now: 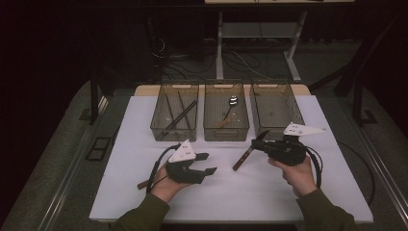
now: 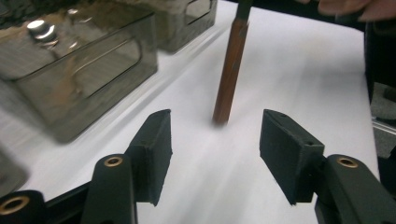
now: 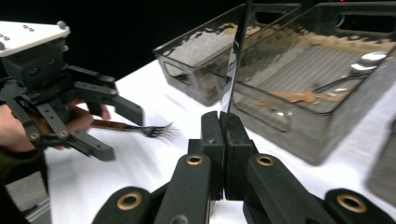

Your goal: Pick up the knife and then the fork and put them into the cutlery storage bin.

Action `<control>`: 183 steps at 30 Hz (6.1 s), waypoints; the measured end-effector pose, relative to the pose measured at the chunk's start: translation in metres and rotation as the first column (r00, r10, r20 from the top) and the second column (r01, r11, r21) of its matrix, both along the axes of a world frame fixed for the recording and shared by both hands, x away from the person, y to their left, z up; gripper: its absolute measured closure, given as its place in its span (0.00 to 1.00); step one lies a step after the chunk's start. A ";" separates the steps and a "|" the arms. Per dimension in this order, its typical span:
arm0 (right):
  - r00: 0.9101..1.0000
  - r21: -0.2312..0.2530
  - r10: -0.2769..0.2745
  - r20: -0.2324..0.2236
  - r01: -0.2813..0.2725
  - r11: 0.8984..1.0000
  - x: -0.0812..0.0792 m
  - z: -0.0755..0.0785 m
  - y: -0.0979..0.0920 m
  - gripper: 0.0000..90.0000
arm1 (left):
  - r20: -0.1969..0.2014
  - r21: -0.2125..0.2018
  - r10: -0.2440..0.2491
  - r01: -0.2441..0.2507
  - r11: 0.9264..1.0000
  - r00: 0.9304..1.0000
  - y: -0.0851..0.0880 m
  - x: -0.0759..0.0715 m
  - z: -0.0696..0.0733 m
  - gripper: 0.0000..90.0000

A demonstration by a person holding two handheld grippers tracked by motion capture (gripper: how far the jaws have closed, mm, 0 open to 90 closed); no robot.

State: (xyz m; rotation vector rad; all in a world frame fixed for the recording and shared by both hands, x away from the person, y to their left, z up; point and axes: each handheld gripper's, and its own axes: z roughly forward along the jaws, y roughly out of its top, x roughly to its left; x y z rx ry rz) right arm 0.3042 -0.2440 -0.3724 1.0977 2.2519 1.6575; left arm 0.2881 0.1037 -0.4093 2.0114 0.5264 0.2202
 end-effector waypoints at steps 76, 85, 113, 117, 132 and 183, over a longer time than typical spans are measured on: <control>0.940 -0.357 -0.341 -0.027 0.310 0.881 0.156 0.002 -0.084 0.96 | -0.050 0.019 0.038 -0.037 0.999 0.998 0.059 -0.015 -0.026 0.00; 0.936 -0.433 -0.334 -0.106 0.259 0.863 0.167 -0.019 -0.072 0.68 | -0.047 0.023 0.037 -0.036 0.999 0.998 0.059 -0.015 -0.025 0.01; 0.975 -0.286 -0.221 0.008 0.214 0.934 0.060 -0.010 -0.061 0.20 | -0.047 0.103 0.126 -0.121 0.987 0.991 0.073 -0.005 -0.018 0.21; 0.982 -0.285 -0.190 0.004 0.183 0.941 0.041 -0.018 -0.053 0.20 | -0.049 0.114 0.142 -0.136 0.984 0.989 0.078 -0.001 -0.014 0.32; 0.986 -0.245 -0.167 0.008 0.163 0.956 -0.019 -0.058 -0.043 0.15 | -0.076 0.188 0.188 -0.171 0.967 0.979 0.098 0.007 -0.014 0.60; 0.995 -0.161 -0.096 -0.037 0.088 0.983 -0.034 -0.057 -0.037 0.15 | -0.115 0.243 0.149 -0.118 0.963 0.982 0.077 0.004 -0.015 0.86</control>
